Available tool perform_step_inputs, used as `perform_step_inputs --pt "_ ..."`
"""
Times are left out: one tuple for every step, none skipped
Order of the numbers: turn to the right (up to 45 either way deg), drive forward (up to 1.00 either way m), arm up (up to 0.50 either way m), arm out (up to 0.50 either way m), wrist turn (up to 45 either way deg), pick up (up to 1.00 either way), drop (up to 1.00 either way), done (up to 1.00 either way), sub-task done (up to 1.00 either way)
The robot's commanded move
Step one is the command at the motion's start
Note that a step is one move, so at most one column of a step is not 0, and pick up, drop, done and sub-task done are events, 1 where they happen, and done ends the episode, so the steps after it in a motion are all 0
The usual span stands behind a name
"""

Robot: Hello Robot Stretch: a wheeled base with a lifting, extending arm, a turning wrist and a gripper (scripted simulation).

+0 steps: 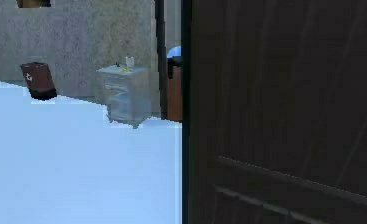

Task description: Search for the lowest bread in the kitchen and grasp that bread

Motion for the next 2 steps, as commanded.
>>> perform_step_inputs --pt "45.0 0.0 0.0 0.0 0.0 0.0 0.0 0.0 0.0" --pt "-45.0 0.0 0.0 0.0 0.0 0.0 0.0 0.0 0.0"
